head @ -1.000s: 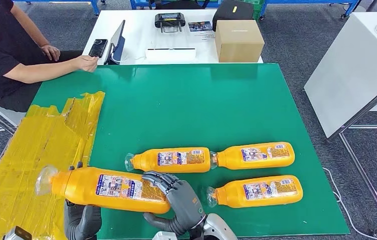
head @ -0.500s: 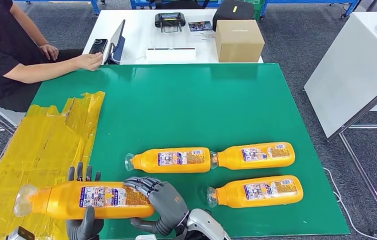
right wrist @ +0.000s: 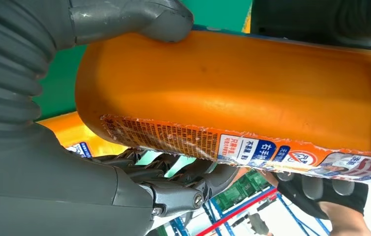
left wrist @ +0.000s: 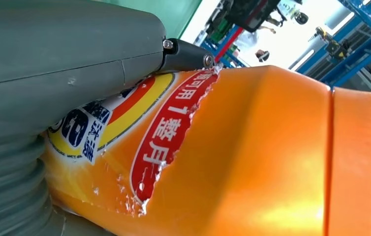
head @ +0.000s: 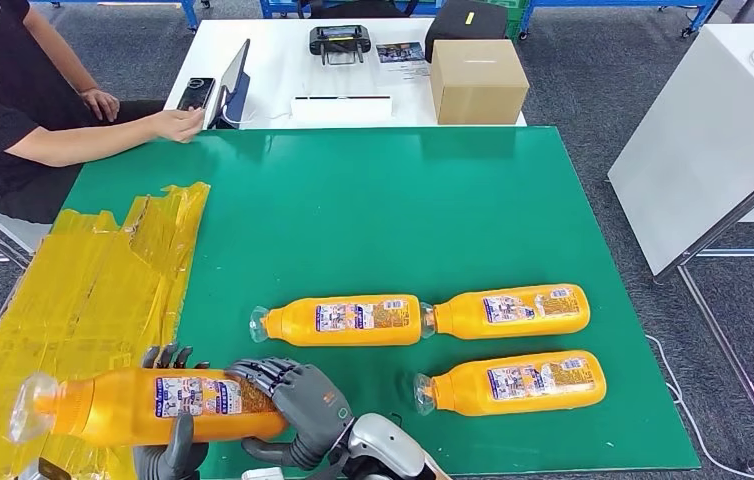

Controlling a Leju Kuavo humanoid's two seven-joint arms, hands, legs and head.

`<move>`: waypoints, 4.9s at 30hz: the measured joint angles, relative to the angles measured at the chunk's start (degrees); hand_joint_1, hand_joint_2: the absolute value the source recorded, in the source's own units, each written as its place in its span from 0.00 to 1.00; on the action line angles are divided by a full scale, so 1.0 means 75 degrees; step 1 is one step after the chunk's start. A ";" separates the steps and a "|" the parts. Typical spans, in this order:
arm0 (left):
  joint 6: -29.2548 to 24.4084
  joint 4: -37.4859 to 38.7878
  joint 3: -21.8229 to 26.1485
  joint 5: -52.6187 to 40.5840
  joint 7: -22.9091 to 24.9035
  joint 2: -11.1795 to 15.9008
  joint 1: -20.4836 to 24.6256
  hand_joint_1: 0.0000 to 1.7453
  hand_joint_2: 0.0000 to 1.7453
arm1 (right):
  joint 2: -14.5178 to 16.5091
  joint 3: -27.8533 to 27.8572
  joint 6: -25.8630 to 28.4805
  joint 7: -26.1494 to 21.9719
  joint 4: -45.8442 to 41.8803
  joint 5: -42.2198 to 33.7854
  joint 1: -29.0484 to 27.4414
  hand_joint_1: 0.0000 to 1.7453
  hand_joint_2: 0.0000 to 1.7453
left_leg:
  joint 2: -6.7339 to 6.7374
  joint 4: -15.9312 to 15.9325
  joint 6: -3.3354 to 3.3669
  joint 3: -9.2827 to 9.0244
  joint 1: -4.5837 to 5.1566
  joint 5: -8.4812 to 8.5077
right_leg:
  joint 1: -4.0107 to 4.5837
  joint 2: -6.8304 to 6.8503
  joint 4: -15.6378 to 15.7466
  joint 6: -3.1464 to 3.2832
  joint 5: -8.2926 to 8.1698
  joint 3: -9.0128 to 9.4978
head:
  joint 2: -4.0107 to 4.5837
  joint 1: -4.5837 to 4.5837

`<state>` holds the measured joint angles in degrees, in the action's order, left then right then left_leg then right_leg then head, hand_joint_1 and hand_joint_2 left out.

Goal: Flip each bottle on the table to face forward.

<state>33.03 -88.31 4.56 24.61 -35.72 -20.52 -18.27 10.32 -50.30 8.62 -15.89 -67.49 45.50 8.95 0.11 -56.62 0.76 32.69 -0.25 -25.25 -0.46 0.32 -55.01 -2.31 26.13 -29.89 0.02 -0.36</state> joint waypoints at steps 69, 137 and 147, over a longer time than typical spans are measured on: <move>-0.6215 0.3659 0.0401 -1.0213 -0.0377 0.3142 0.2585 0.00 0.00 | -0.0887 0.0034 -0.2293 0.1639 0.2511 -0.1063 0.3430 0.00 1.00 | -0.0086 0.0008 -0.0003 -0.0111 0.0008 0.0049 | -0.0008 0.0090 -0.0014 0.0004 0.0001 0.0144 | 0.0000 0.0004; -0.0708 -0.0769 0.1104 -0.1679 0.0683 0.0699 0.0960 0.00 1.00 | 0.0146 0.1710 0.0446 0.0093 -0.0567 -0.1846 0.0458 1.00 1.00 | -0.0039 0.0000 -0.0008 0.0032 0.0000 0.0040 | 0.0002 0.0041 -0.0019 0.0002 -0.0005 -0.0017 | 0.0000 0.0001; -0.0328 -0.1046 0.0281 -0.1569 0.0708 0.0699 0.0695 0.00 1.00 | 0.0449 0.1212 0.0016 0.0479 0.0062 -0.1423 0.0835 1.00 1.00 | -0.0040 0.0000 -0.0008 0.0033 0.0000 0.0040 | 0.0001 0.0041 -0.0019 0.0002 -0.0005 -0.0017 | 0.0000 0.0001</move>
<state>30.57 -96.16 6.67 12.85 -30.41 -15.28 -13.06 13.69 -41.21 8.74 -12.30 -67.03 34.82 15.22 -0.19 -56.62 0.71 32.94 -0.25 -24.95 -0.45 0.62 -55.15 -2.29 26.10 -30.02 0.02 -0.36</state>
